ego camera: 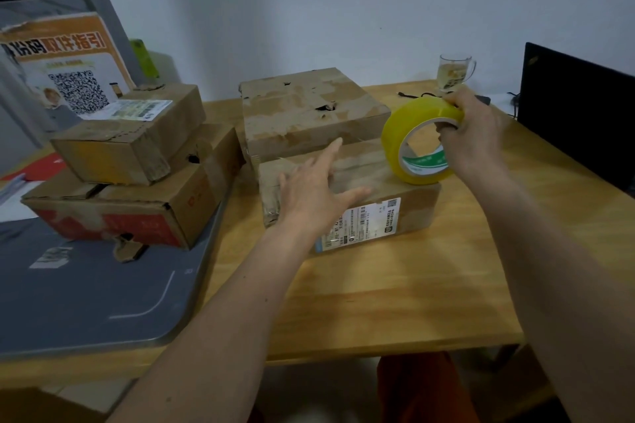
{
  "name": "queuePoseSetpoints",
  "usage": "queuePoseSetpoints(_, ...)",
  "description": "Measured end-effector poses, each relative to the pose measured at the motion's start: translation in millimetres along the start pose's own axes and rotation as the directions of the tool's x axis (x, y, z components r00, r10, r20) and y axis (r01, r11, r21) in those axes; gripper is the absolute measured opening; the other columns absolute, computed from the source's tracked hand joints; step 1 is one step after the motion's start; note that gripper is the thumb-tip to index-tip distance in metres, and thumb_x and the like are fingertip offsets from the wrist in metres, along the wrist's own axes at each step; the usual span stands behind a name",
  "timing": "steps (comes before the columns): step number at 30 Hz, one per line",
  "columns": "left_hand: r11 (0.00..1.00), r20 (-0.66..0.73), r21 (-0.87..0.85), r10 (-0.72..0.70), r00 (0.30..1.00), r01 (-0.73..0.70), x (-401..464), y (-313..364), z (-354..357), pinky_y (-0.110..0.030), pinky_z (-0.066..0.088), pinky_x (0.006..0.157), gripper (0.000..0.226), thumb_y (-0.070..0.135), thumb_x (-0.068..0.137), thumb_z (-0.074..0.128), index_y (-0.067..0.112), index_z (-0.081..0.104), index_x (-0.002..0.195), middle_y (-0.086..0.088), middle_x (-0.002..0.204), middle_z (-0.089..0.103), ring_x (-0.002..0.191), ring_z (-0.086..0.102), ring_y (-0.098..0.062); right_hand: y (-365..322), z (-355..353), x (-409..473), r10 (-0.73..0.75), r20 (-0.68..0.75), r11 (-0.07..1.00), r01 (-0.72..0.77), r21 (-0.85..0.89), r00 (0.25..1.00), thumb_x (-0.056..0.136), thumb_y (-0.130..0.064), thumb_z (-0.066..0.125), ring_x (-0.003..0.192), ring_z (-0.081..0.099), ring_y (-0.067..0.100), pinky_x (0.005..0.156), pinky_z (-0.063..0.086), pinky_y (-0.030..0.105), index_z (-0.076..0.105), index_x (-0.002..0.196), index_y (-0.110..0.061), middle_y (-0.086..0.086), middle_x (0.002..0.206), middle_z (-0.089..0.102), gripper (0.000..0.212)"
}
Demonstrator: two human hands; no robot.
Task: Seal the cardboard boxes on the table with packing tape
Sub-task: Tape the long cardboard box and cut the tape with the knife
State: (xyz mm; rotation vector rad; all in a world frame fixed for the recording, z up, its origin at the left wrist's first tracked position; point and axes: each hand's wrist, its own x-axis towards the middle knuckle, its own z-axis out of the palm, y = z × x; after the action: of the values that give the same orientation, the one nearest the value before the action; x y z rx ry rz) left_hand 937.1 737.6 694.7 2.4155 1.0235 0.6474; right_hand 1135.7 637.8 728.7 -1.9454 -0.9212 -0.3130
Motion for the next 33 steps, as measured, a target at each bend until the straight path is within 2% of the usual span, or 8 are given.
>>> queuePoseSetpoints(5,0.984,0.068,0.164,0.055,0.996,-0.066,2,-3,2,-0.055,0.01,0.119,0.056,0.066,0.091,0.044,0.047,0.04,0.145,0.002,0.158,0.034,0.146,0.028,-0.022,3,-7,2,-0.031,-0.027,0.993,0.028,-0.117,0.999,0.091,0.0,0.05,0.104,0.055,0.036,0.076,0.04,0.035,0.059,0.122,-0.015,0.017,0.111,0.063,0.035)
queuePoseSetpoints(13,0.962,0.083,0.258,0.063,0.995,-0.083,5,-5,6,-0.053,0.013,0.117,0.058,0.068,0.091,0.039,0.045,0.042,0.144,0.006,0.156,0.039,0.145,0.029,-0.023,3,-18,1,-0.114,0.001,0.931,0.107,-0.35,0.993,0.086,0.008,0.048,0.108,0.05,0.041,0.074,0.029,0.034,0.053,0.131,-0.013,0.024,0.117,0.054,0.049)
queuePoseSetpoints(18,0.966,0.087,0.246,0.062,0.994,-0.082,5,-5,5,-0.054,0.011,0.118,0.055,0.068,0.092,0.04,0.045,0.047,0.141,0.006,0.156,0.038,0.146,0.027,-0.023,15,-30,4,-0.15,0.03,0.872,0.147,-0.468,0.988,0.08,0.012,0.048,0.101,0.049,0.044,0.078,0.039,0.048,0.054,0.129,-0.011,0.025,0.106,0.051,0.054)
queuePoseSetpoints(22,0.958,0.101,0.275,0.053,0.993,-0.079,6,-5,5,-0.055,0.011,0.118,0.053,0.069,0.092,0.037,0.047,0.048,0.14,0.007,0.158,0.036,0.147,0.025,-0.023,16,-32,4,-0.141,0.063,0.873,0.154,-0.462,0.988,0.083,0.01,0.049,0.103,0.049,0.043,0.081,0.04,0.049,0.054,0.128,-0.012,0.023,0.108,0.052,0.051)
queuePoseSetpoints(25,0.946,0.129,0.308,0.062,0.99,-0.1,6,-6,6,-0.057,0.01,0.118,0.057,0.07,0.093,0.032,0.048,0.04,0.144,0.006,0.16,0.032,0.149,0.022,-0.024,18,-33,5,-0.088,0.034,0.925,0.094,-0.368,0.996,0.082,0.008,0.053,0.106,0.051,0.04,0.084,0.042,0.046,0.056,0.126,-0.012,0.019,0.114,0.054,0.048)
queuePoseSetpoints(28,0.929,0.171,0.35,0.067,0.983,-0.124,6,-5,7,-0.06,0.007,0.118,0.059,0.068,0.095,0.024,0.048,0.027,0.15,0.005,0.163,0.024,0.151,0.015,-0.026,30,-34,6,0.14,-0.04,0.99,-0.141,-0.025,0.989,0.083,-0.003,0.066,0.1,0.056,0.02,0.081,0.045,0.033,0.061,0.121,-0.015,0.002,0.109,0.059,0.04)
queuePoseSetpoints(31,0.923,0.225,0.361,0.051,0.973,-0.131,6,-3,7,-0.064,0.002,0.118,0.06,0.065,0.098,0.018,0.047,0.013,0.154,0.004,0.166,0.014,0.153,0.006,-0.028,44,-24,-5,0.378,0.075,0.824,-0.372,0.428,0.923,0.089,-0.009,0.064,0.081,0.066,0.013,0.079,0.054,0.034,0.063,0.109,-0.012,0.002,0.091,0.066,0.021)
queuePoseSetpoints(33,0.911,0.267,0.393,0.014,0.964,-0.122,7,1,7,-0.065,-0.002,0.118,0.062,0.064,0.099,0.017,0.043,0.006,0.156,0.004,0.167,0.007,0.153,0.001,-0.029,51,-14,-11,0.411,0.09,0.76,-0.396,0.515,0.907,0.094,-0.008,0.058,0.072,0.068,0.008,0.078,0.056,0.033,0.061,0.104,-0.014,-0.002,0.081,0.068,0.013)
